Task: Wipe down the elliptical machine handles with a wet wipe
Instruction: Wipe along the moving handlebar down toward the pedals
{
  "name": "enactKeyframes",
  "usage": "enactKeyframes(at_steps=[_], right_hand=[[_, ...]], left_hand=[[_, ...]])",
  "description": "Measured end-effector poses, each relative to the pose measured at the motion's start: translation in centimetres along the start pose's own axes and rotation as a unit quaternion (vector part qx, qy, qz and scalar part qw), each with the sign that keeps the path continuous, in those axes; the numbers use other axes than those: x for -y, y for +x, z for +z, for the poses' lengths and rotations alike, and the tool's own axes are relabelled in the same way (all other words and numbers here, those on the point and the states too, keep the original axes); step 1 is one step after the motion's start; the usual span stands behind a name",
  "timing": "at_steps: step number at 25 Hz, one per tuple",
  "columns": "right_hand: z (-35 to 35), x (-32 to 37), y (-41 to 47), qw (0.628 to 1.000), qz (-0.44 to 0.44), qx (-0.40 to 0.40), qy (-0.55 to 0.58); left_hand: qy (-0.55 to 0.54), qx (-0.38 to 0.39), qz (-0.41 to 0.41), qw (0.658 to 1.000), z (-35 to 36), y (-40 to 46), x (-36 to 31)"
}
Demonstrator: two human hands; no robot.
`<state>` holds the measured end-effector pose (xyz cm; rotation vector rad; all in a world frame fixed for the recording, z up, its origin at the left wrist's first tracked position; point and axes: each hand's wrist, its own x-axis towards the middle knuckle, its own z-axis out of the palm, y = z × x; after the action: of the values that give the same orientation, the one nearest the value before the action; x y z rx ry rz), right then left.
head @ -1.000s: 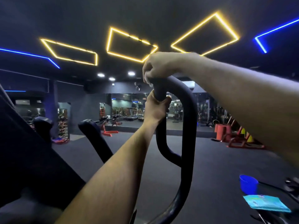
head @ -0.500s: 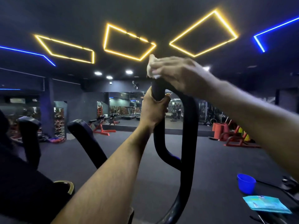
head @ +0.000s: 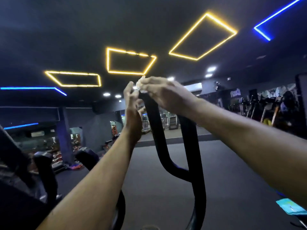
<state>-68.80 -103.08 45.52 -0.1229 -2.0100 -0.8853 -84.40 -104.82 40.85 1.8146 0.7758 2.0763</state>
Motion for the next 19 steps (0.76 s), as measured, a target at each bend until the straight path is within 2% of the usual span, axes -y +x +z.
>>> enactKeyframes(at_steps=[2, 5, 7, 12, 15, 19], right_hand=[[0.6, -0.4, -2.0, 1.000, 0.002, 0.007, 0.000], [-0.8, -0.6, -6.2, 0.999, -0.024, -0.001, -0.023], [-1.9, -0.4, -8.3, 0.999, -0.032, 0.000, -0.028], [-4.0, -1.6, -3.8, 0.995, 0.050, -0.054, 0.064], [-2.0, -1.1, -0.2, 0.997, 0.031, -0.018, 0.061], [-0.7, -0.7, -3.8, 1.000, -0.002, -0.016, 0.008]], left_hand=[[0.016, -0.015, 0.024, 0.999, -0.3, 2.6, -2.1], [0.147, 0.081, 0.009, 0.986, 0.5, 5.1, -3.4], [0.192, 0.109, 0.003, 0.975, 0.5, 5.8, -3.3], [0.154, 0.118, -0.037, 0.980, -0.3, 6.1, -3.3], [0.140, 0.116, -0.058, 0.982, -0.5, 6.1, -3.5], [0.161, 0.147, -0.053, 0.975, -0.9, 5.8, -3.9]])
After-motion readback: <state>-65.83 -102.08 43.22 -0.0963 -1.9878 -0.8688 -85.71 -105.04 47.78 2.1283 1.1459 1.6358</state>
